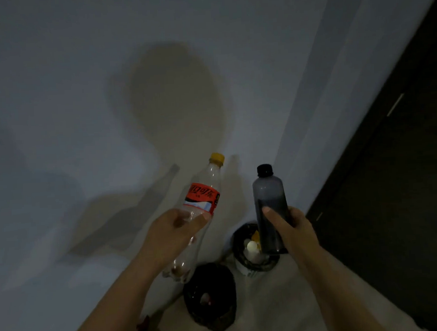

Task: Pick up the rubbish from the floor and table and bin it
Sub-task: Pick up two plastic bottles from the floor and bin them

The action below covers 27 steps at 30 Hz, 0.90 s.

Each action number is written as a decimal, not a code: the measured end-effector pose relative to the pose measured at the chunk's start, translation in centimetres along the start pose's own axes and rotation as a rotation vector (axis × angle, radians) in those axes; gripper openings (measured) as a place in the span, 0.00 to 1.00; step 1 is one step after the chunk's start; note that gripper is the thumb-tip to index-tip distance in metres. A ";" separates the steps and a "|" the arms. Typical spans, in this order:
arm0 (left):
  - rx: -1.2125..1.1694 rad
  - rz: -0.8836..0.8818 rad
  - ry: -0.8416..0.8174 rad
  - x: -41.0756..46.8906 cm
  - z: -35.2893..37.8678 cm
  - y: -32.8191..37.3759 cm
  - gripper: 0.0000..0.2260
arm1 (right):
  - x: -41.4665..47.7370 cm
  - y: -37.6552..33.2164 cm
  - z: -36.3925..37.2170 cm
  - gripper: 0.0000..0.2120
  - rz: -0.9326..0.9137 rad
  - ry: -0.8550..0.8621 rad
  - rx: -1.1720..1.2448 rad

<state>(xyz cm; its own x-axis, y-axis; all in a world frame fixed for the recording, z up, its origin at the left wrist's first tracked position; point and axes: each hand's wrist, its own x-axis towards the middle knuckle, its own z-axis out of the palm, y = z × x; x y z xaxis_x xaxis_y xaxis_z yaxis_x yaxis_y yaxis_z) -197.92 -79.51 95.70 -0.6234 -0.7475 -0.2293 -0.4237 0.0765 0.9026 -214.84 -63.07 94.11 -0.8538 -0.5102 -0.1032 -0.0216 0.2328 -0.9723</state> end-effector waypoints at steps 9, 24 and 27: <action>0.236 -0.419 -0.046 10.8 9.5 -7.0 0.30 | 12.5 10.1 -1.7 0.28 0.325 -0.201 -0.072; 0.154 -0.914 -0.173 19.6 18.3 -22.6 0.25 | 18.4 26.3 -1.2 0.22 0.940 -0.352 -0.181; 0.180 -0.907 -0.212 21.1 19.5 -25.6 0.25 | 18.0 29.0 -1.0 0.22 1.002 -0.335 -0.171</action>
<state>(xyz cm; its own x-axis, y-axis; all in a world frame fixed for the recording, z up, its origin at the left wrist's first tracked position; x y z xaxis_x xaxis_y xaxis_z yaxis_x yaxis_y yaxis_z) -213.05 -84.37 60.69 -0.1058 -0.4374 -0.8930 -0.8890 -0.3608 0.2820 -231.30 -64.69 64.29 -0.3376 -0.2171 -0.9159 0.5152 0.7717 -0.3729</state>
